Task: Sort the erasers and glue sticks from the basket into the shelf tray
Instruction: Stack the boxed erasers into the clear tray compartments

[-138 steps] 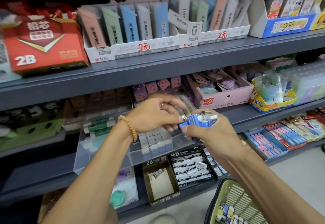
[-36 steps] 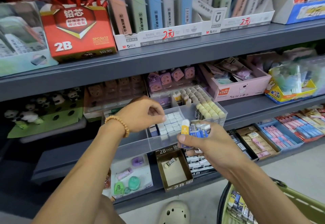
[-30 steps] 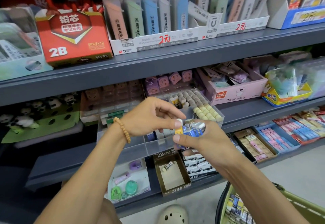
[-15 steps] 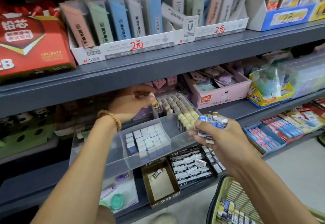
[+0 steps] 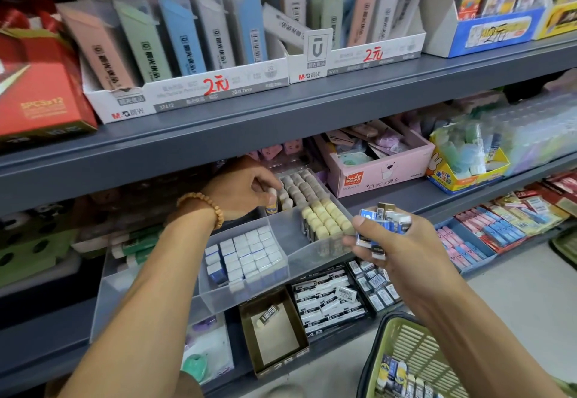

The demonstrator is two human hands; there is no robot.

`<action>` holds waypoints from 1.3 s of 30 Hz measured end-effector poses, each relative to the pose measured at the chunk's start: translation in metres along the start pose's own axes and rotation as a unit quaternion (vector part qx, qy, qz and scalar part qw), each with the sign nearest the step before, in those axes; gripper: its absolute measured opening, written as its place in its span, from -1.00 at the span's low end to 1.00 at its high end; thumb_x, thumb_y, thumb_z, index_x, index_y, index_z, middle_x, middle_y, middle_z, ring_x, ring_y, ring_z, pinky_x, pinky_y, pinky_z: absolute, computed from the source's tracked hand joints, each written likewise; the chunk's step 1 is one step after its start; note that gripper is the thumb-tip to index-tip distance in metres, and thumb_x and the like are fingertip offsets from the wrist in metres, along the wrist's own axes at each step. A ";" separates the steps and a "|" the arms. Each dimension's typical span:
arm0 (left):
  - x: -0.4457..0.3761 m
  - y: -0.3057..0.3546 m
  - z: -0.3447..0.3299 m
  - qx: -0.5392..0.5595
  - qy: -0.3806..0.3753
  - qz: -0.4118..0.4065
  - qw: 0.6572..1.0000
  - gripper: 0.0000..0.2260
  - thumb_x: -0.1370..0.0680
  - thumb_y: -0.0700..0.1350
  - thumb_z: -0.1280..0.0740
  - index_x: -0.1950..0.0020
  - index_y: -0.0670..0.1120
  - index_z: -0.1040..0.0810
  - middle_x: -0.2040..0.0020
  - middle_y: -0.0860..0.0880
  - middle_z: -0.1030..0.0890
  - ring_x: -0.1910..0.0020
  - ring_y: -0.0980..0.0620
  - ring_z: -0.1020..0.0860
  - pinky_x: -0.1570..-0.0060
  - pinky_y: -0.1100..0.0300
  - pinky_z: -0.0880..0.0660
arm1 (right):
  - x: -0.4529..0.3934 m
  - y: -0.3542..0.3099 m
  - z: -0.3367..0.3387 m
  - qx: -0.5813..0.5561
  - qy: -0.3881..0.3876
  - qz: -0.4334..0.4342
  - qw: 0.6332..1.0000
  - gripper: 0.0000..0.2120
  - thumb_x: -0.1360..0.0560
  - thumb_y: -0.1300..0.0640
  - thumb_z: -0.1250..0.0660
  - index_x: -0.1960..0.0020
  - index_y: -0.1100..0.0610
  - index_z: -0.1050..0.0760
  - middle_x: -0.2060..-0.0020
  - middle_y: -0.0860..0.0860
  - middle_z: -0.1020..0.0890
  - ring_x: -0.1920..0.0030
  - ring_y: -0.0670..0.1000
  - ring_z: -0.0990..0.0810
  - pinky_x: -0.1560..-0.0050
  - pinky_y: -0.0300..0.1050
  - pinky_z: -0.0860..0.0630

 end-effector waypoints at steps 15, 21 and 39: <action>-0.006 0.027 -0.021 -0.023 0.038 -0.064 0.997 -0.86 -0.44 -0.22 -0.49 0.02 -0.09 -0.71 0.19 0.13 -0.58 0.22 0.24 -0.55 0.05 0.25 -0.55 | 0.000 0.004 0.003 -0.007 -0.009 -0.004 1.000 -0.96 -0.49 0.30 -0.42 0.11 0.23 -0.56 0.29 0.07 -0.72 0.24 0.06 -0.72 0.29 -0.26 -0.61; -0.009 0.023 -0.019 -0.017 0.041 -0.047 0.998 -0.88 -0.42 -0.20 -0.52 0.08 -0.05 -0.71 0.24 0.21 -0.56 0.29 0.35 -0.51 0.21 0.53 -0.39 | -0.002 0.009 0.009 0.026 -0.004 -0.001 1.000 -0.89 -0.44 0.23 -0.48 0.07 0.20 -0.59 0.25 0.11 -0.72 0.23 0.06 -0.71 0.34 -0.27 -0.56; -0.007 0.026 -0.022 -0.032 -0.001 -0.041 0.999 -0.83 -0.44 -0.32 -0.48 0.00 -0.16 -0.70 0.21 0.11 -0.57 0.24 0.32 -0.50 0.03 0.36 -0.45 | -0.002 0.014 0.007 0.036 -0.024 -0.010 0.999 -0.85 -0.44 0.23 -0.49 0.02 0.22 -0.60 0.13 0.15 -0.72 0.26 -0.02 -0.64 0.36 -0.24 -0.54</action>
Point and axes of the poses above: each hand's wrist, its own x-axis away from the middle knuckle, its own z-axis out of the back of the hand, y = z × x, the point moved 10 cm from there along -x, towards the middle knuckle
